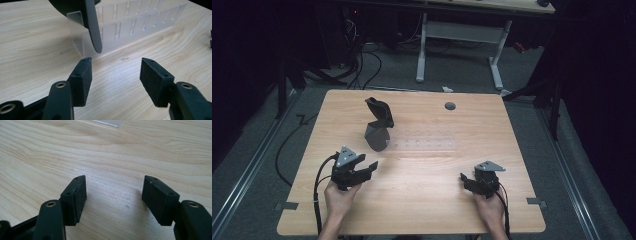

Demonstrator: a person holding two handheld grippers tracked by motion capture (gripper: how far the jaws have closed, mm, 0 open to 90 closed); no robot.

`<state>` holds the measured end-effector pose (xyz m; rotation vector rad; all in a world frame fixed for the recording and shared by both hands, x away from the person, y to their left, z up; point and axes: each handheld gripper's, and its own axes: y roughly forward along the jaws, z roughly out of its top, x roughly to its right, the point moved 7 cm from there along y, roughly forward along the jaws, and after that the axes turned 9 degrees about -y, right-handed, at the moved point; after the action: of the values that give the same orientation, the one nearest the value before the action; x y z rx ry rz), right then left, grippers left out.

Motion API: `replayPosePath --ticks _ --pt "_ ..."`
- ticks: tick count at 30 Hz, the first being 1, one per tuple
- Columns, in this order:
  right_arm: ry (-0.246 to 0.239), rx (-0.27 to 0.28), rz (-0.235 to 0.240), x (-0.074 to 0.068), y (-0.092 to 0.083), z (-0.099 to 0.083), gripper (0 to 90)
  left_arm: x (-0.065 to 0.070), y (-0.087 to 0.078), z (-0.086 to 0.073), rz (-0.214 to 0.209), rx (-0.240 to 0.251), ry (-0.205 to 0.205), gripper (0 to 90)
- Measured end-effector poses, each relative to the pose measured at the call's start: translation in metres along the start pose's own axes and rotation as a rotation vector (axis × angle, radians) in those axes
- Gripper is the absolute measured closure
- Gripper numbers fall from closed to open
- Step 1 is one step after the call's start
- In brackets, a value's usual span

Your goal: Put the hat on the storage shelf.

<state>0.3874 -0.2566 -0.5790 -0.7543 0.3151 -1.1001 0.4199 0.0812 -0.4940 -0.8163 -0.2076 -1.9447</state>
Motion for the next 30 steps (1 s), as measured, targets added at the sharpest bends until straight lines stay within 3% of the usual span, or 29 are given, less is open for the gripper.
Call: replayPosePath --ticks 19,30 --pt "-0.005 0.001 0.003 -0.001 0.000 0.000 36.5 0.009 0.009 -0.032 -0.016 -0.074 -0.011 42.1" --pt "-0.007 0.001 0.003 -0.001 0.000 0.000 36.5 0.018 0.019 -0.053 -0.032 -0.115 0.021 42.0"
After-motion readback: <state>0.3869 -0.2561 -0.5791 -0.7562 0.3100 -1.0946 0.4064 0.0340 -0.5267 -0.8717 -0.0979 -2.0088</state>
